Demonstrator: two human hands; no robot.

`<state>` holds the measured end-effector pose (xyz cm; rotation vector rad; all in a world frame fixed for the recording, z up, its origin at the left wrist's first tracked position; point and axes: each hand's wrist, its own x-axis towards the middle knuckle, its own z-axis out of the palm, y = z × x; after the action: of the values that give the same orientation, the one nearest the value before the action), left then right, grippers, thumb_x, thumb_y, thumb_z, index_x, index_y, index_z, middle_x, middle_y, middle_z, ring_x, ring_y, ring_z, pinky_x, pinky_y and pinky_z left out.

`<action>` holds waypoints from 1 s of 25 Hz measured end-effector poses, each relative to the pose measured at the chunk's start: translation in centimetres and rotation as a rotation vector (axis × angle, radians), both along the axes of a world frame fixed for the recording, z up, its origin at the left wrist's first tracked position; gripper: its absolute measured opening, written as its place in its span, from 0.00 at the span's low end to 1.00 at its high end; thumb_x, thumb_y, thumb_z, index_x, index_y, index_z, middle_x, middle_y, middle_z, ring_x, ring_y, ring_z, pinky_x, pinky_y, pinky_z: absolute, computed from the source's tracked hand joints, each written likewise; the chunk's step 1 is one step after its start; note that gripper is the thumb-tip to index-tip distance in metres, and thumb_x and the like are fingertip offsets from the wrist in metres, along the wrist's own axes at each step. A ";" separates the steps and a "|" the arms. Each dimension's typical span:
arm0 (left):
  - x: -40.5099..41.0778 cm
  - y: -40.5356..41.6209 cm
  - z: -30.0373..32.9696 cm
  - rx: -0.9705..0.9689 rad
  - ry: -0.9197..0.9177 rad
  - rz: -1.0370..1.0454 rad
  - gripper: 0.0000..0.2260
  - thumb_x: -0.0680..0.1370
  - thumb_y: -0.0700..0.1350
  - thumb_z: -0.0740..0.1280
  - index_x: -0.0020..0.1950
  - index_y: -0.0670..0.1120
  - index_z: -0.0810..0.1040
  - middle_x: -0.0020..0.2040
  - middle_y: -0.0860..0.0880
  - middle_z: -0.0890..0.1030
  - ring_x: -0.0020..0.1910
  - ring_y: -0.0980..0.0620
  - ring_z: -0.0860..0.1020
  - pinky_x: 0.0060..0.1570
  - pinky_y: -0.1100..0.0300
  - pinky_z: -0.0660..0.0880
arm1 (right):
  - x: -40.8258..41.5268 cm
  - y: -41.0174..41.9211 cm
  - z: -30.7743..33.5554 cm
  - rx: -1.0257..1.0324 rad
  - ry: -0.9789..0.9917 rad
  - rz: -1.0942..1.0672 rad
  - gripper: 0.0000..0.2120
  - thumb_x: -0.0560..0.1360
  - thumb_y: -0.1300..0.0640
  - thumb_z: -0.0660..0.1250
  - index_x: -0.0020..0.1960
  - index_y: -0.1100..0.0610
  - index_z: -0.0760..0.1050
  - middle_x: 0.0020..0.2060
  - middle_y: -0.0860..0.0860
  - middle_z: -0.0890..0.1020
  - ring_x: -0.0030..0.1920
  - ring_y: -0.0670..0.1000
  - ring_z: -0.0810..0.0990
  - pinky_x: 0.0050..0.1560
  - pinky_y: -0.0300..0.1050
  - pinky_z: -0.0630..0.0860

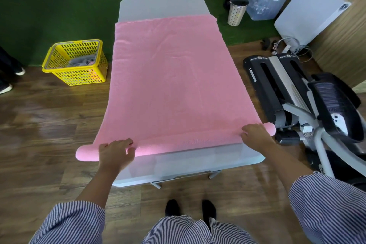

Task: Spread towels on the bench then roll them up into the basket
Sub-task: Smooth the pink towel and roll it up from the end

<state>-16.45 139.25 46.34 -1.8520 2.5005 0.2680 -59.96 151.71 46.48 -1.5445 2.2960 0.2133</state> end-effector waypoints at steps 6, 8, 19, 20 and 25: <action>-1.2 0.9 -1.0 -0.093 0.128 -0.044 0.19 0.77 0.39 0.60 0.67 0.48 0.73 0.66 0.48 0.76 0.68 0.47 0.71 0.69 0.34 0.53 | 1.1 -0.8 0.2 -0.196 -0.016 -0.009 0.16 0.78 0.63 0.55 0.64 0.59 0.70 0.62 0.55 0.74 0.63 0.57 0.70 0.71 0.57 0.55; -1.6 1.4 -1.9 0.026 0.117 -0.048 0.23 0.79 0.46 0.49 0.73 0.49 0.68 0.72 0.49 0.70 0.74 0.48 0.62 0.70 0.36 0.42 | 1.5 -0.4 -0.6 -0.145 -0.096 -0.026 0.17 0.79 0.63 0.52 0.66 0.62 0.68 0.65 0.56 0.72 0.68 0.56 0.65 0.72 0.57 0.51; -0.6 1.9 -2.3 -0.081 0.066 -0.069 0.17 0.73 0.43 0.66 0.61 0.49 0.79 0.51 0.48 0.83 0.52 0.46 0.81 0.62 0.32 0.65 | 0.9 0.9 -0.9 -0.176 -0.076 -0.038 0.15 0.74 0.61 0.60 0.60 0.59 0.76 0.56 0.54 0.79 0.57 0.56 0.75 0.70 0.51 0.62; -0.4 1.7 -1.8 -0.076 0.043 -0.090 0.16 0.73 0.47 0.61 0.59 0.50 0.80 0.49 0.49 0.84 0.48 0.46 0.81 0.58 0.36 0.69 | 0.8 0.8 -0.5 -0.148 -0.071 -0.037 0.14 0.75 0.60 0.59 0.57 0.60 0.77 0.54 0.54 0.80 0.53 0.56 0.76 0.65 0.50 0.67; -1.2 0.5 -1.0 -0.162 0.114 -0.056 0.17 0.72 0.39 0.68 0.60 0.46 0.78 0.56 0.45 0.81 0.56 0.44 0.78 0.60 0.37 0.69 | 0.9 -0.7 0.7 -0.213 0.079 0.034 0.13 0.72 0.64 0.61 0.56 0.61 0.75 0.56 0.56 0.75 0.54 0.59 0.74 0.59 0.52 0.68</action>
<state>-17.67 139.78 45.35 -1.8690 2.7208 0.1786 -59.08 151.01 47.14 -1.7062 2.4214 0.0390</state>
